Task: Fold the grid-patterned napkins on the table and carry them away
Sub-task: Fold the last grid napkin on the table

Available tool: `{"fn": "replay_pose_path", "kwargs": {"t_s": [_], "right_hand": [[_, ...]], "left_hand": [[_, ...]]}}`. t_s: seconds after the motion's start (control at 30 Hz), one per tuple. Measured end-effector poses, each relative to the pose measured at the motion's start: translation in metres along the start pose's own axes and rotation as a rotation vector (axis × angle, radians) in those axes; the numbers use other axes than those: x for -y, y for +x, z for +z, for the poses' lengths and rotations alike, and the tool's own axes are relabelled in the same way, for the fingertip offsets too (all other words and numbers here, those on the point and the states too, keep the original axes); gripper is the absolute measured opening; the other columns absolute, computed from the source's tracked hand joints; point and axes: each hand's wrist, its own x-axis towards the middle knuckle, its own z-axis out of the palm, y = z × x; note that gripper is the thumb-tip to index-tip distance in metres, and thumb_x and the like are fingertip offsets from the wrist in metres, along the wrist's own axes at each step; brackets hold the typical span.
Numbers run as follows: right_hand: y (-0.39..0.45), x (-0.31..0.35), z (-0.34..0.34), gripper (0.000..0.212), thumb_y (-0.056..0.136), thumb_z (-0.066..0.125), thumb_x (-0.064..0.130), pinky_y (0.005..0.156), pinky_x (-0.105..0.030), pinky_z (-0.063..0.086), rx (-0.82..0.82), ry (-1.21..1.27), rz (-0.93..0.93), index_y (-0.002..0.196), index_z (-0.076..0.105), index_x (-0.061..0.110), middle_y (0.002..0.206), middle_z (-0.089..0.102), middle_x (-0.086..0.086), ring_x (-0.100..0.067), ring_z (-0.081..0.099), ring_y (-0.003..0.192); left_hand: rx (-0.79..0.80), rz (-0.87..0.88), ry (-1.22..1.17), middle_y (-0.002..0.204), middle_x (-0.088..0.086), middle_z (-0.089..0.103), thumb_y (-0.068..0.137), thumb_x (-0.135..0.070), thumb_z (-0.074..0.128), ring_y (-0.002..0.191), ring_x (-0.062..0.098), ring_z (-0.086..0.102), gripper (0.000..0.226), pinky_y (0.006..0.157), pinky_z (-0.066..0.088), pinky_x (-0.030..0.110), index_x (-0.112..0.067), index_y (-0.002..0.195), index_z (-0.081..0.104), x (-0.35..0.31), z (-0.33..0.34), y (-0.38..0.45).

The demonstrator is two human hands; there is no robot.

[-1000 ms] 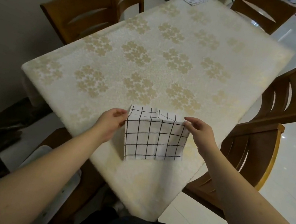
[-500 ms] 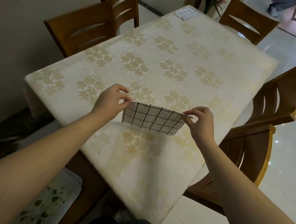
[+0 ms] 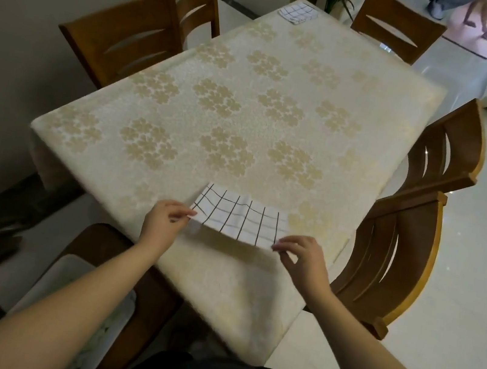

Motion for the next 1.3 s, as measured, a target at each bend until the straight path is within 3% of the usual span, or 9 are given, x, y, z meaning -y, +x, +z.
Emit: {"fn": "replay_pose_path", "kwargs": {"t_s": [0.07,0.23,0.33,0.47,0.63,0.87,1.1,1.2,1.3], "right_hand": [[-0.018,0.001,0.015,0.021,0.083,0.073,0.014,0.085,-0.039,0.048,0.123,-0.044,0.017,0.091,0.077,0.032,0.101,0.072,0.011,-0.019,0.061,0.098],[-0.037,0.007,0.036,0.036,0.095,0.049,0.014,0.102,-0.034,0.039,0.497,-0.126,0.133,0.124,0.065,0.027,0.133,0.06,0.007,-0.019,0.047,0.124],[-0.03,0.008,0.039,0.036,0.098,0.044,0.017,0.102,-0.034,0.04,0.513,-0.111,0.195,0.128,0.062,0.025,0.133,0.059,0.004,-0.02,0.049,0.123],[-0.015,0.006,0.038,0.03,0.099,0.048,0.023,0.096,-0.032,0.044,0.485,-0.04,0.217,0.122,0.067,0.022,0.124,0.065,0.001,-0.019,0.055,0.114],[0.018,-0.003,0.033,0.028,0.095,0.053,0.015,0.082,-0.021,0.043,0.435,0.099,0.274,0.119,0.068,0.017,0.114,0.066,-0.002,-0.015,0.06,0.099],[0.09,-0.024,0.028,0.026,0.097,0.052,0.018,0.049,-0.018,0.037,0.482,0.188,0.298,0.118,0.066,0.02,0.088,0.069,-0.008,-0.012,0.05,0.055],[0.156,-0.022,0.039,0.03,0.099,0.05,0.023,0.048,-0.018,0.044,0.599,0.238,0.318,0.127,0.058,0.02,0.084,0.07,-0.003,-0.013,0.063,0.065],[0.172,-0.019,0.047,0.032,0.098,0.05,0.026,0.047,-0.018,0.042,0.65,0.252,0.329,0.128,0.056,0.018,0.083,0.07,-0.004,-0.013,0.061,0.062],[0.181,-0.015,0.053,0.027,0.097,0.053,0.027,0.047,-0.022,0.042,0.68,0.294,0.39,0.12,0.058,0.015,0.076,0.068,-0.007,-0.015,0.06,0.058]], "left_hand": [[0.069,-0.154,-0.012,0.103,0.001,0.068,0.09,-0.006,0.062,0.093,0.014,0.063,0.032,0.073,0.047,0.022,-0.036,0.086,0.073,0.02,0.009,-0.007],[0.065,-0.413,-0.129,0.098,0.005,0.072,0.096,-0.004,0.046,0.09,0.016,0.069,0.03,0.082,0.053,0.034,-0.024,0.099,0.069,0.043,0.022,-0.015],[0.027,-0.455,-0.172,0.088,0.001,0.072,0.097,-0.014,0.052,0.088,0.016,0.068,0.019,0.087,0.055,0.037,-0.014,0.106,0.069,0.043,0.025,-0.014],[-0.059,-0.441,-0.143,0.097,0.005,0.07,0.093,-0.012,0.063,0.078,0.013,0.069,0.009,0.076,0.056,0.031,-0.013,0.102,0.065,0.042,0.028,-0.014],[-0.164,-0.574,-0.315,0.1,0.006,0.064,0.094,-0.01,0.062,0.08,0.021,0.071,0.021,0.062,0.055,0.03,-0.014,0.113,0.053,0.033,0.034,-0.017],[-0.258,-0.729,-0.512,0.106,0.011,0.065,0.099,-0.021,0.055,0.078,0.023,0.072,0.021,0.059,0.055,0.03,-0.013,0.118,0.051,0.031,0.041,-0.02],[-0.324,-0.839,-0.754,0.099,0.008,0.071,0.102,-0.028,0.048,0.054,0.013,0.06,0.025,0.049,0.05,0.023,-0.009,0.117,0.058,0.02,0.059,-0.035],[-0.269,-0.874,-0.812,0.1,0.008,0.072,0.101,-0.03,0.051,0.046,0.009,0.059,0.026,0.043,0.047,0.018,-0.01,0.114,0.062,0.011,0.068,-0.044],[-0.156,-0.896,-0.802,0.106,0.009,0.07,0.099,-0.024,0.055,0.05,0.009,0.062,0.025,0.047,0.05,0.018,-0.008,0.119,0.059,0.002,0.078,-0.054]]}}
